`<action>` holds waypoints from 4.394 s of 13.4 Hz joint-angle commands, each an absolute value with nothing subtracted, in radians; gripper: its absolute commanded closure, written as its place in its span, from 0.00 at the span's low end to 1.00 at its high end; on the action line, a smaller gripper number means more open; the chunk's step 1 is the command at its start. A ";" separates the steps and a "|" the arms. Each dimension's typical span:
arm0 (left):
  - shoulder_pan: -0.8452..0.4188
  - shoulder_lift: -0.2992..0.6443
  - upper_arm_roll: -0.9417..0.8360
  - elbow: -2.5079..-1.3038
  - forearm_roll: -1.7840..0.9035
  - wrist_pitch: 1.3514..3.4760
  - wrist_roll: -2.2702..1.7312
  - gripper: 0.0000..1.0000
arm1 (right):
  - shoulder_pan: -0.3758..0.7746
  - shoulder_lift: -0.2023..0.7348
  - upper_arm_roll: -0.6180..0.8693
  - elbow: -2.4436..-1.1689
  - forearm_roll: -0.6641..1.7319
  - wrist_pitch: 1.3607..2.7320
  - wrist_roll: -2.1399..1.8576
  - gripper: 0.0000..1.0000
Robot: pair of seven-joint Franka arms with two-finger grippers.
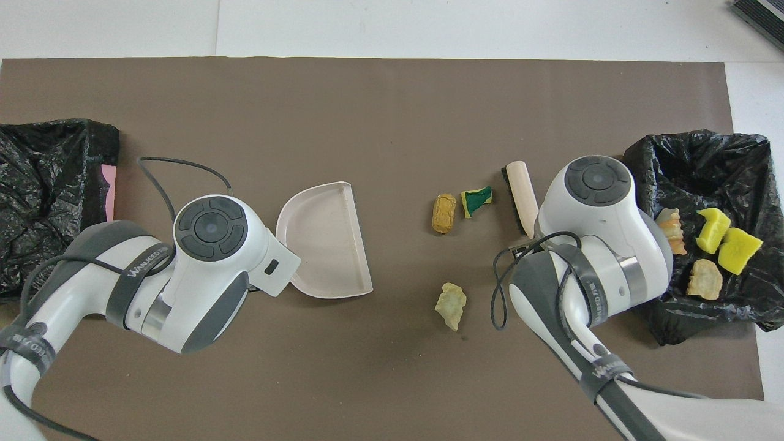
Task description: Sweep and dump trash in bin
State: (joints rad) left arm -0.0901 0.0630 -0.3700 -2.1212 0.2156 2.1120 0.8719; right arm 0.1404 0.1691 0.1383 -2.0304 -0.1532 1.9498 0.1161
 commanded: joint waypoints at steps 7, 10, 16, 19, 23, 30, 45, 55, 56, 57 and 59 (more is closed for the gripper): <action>-0.127 0.031 -0.368 -2.233 0.199 2.197 0.888 1.00 | 0.354 0.229 0.150 -2.025 0.064 2.060 0.235 1.00; -0.126 0.025 -0.370 -2.246 0.199 2.191 0.888 1.00 | 0.440 0.238 0.150 -2.025 0.198 2.094 0.241 1.00; -0.126 0.003 -0.370 -2.278 0.198 2.178 0.881 0.99 | 0.479 0.255 0.150 -1.959 0.420 2.100 0.245 1.00; -0.126 -0.008 -0.370 -2.292 0.198 2.172 0.881 0.81 | 0.439 0.201 0.140 -1.954 0.411 1.998 0.267 1.00; -0.126 -0.009 -0.370 -2.292 0.198 2.169 0.879 0.70 | 0.354 0.102 0.138 -1.968 0.327 1.846 0.331 1.00; -0.120 -0.015 -0.368 -2.304 0.198 2.169 0.867 0.66 | 0.373 -0.133 0.144 -2.237 0.160 1.749 0.578 1.00; -0.124 -0.005 -0.367 -2.276 0.198 2.169 0.772 0.86 | 0.445 -0.186 0.146 -2.450 0.241 1.968 0.612 1.00; -0.126 -0.008 -0.370 -2.279 0.206 2.174 0.885 1.00 | 0.624 0.176 0.152 -2.088 0.367 2.092 0.724 1.00; -0.126 -0.008 -0.370 -2.279 0.206 2.171 0.885 1.00 | 0.646 0.211 0.152 -2.032 0.412 2.109 0.724 1.00; -0.124 -0.006 -0.370 -2.279 0.204 2.175 0.887 1.00 | 0.666 0.244 0.152 -1.987 0.426 2.129 0.723 1.00; -0.120 -0.006 -0.370 -2.279 0.204 2.177 0.893 1.00 | 0.661 0.250 0.150 -1.970 0.413 2.116 0.710 1.00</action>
State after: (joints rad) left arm -0.1141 0.0187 -0.3756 -2.2700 0.2124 2.1777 0.8645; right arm 0.6656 0.2118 0.1490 -2.0193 0.3983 2.1201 0.7211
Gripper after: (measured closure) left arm 0.683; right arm 0.744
